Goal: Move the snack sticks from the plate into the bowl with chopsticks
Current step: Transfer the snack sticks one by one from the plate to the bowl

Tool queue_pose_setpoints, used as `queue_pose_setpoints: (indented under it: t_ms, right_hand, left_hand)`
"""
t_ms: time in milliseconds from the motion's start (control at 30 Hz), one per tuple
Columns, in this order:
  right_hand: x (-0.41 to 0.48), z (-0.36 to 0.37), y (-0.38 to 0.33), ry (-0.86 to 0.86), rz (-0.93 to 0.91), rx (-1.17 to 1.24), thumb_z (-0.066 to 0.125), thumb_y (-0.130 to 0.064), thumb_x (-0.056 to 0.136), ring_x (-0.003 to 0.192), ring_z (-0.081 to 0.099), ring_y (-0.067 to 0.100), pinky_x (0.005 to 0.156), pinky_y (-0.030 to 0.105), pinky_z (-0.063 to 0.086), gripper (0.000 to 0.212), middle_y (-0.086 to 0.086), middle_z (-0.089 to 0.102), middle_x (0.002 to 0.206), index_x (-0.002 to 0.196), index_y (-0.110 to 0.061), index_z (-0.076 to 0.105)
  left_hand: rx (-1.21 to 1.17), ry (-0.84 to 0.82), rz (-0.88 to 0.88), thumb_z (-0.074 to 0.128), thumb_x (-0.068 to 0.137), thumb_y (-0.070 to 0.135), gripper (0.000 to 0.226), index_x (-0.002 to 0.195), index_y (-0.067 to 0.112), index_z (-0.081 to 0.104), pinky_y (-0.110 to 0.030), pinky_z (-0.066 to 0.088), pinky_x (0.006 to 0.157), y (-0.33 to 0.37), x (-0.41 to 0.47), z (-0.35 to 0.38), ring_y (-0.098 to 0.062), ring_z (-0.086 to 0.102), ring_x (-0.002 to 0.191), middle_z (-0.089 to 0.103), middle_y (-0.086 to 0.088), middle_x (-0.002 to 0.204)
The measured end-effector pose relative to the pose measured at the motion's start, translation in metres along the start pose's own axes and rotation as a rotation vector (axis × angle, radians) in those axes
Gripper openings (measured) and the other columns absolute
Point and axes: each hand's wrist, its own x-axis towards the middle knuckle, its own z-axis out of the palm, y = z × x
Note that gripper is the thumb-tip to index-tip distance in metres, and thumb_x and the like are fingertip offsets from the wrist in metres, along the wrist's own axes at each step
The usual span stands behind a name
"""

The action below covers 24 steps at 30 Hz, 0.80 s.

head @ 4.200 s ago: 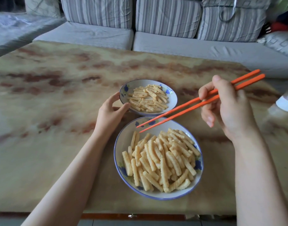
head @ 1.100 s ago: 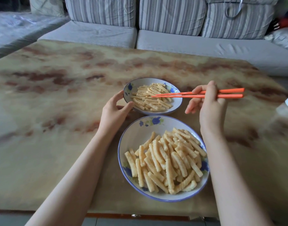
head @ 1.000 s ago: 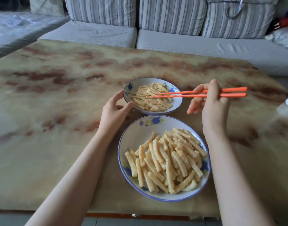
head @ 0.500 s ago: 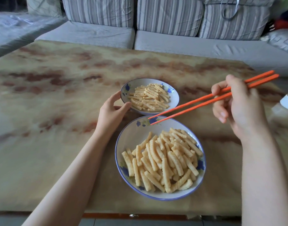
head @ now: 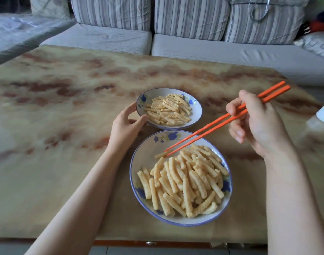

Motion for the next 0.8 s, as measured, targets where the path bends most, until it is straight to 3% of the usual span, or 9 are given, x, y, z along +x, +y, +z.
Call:
queue_pose_setpoints:
  t_ms: [133, 333, 500, 600, 800]
  right_hand:
    - [0.002, -0.003, 0.000, 0.106, -0.049, 0.106, 0.031, -0.021, 0.102, 0.026, 0.031, 0.016, 0.036, 0.020, 0.024, 0.045, 0.013, 0.042, 0.060, 0.062, -0.010, 0.046]
    - [0.007, 0.000, 0.001, 0.319, -0.106, 0.338, 0.031, -0.015, 0.101, 0.028, 0.034, 0.014, 0.037, 0.019, 0.026, 0.039, -0.004, 0.054, 0.053, 0.064, -0.010, 0.044]
    - [0.016, 0.019, 0.013, 0.430, -0.116, 0.244, 0.031, -0.018, 0.101, 0.028, 0.040, 0.016, 0.038, 0.022, 0.028, 0.041, -0.004, 0.046, 0.041, 0.064, -0.011, 0.047]
    - [0.020, 0.028, 0.021, 0.419, -0.110, 0.146, 0.030, -0.023, 0.102, 0.029, 0.044, 0.018, 0.038, 0.021, 0.029, 0.043, -0.001, 0.045, 0.036, 0.066, -0.011, 0.050]
    - [0.020, 0.032, 0.026, 0.372, -0.094, 0.108, 0.030, -0.026, 0.103, 0.030, 0.046, 0.017, 0.040, 0.024, 0.029, 0.045, -0.001, 0.046, 0.035, 0.067, -0.013, 0.053]
  left_hand:
    - [0.003, 0.002, -0.007, 0.067, 0.090, 0.020, 0.046, 0.135, 0.024, 0.057, -0.018, 0.057, 0.070, -0.001, 0.000, 0.000, -0.009, 0.072, 0.081, 0.067, 0.018, 0.111]
    - [-0.019, 0.001, -0.013, 0.066, 0.091, 0.020, 0.046, 0.136, 0.024, 0.057, -0.015, 0.056, 0.065, -0.001, 0.000, 0.000, -0.011, 0.072, 0.082, 0.067, 0.010, 0.121]
    - [-0.017, 0.000, -0.017, 0.066, 0.090, 0.021, 0.047, 0.136, 0.026, 0.057, -0.021, 0.058, 0.070, -0.001, -0.001, 0.000, -0.012, 0.072, 0.081, 0.067, 0.012, 0.121]
    - [-0.009, -0.003, -0.017, 0.066, 0.090, 0.022, 0.048, 0.137, 0.025, 0.056, -0.025, 0.059, 0.074, -0.001, -0.001, 0.000, -0.012, 0.072, 0.083, 0.066, 0.012, 0.123]
    - [-0.012, -0.006, -0.017, 0.066, 0.091, 0.021, 0.048, 0.137, 0.024, 0.056, -0.022, 0.059, 0.069, -0.001, 0.000, 0.000, -0.013, 0.072, 0.082, 0.066, 0.012, 0.123]
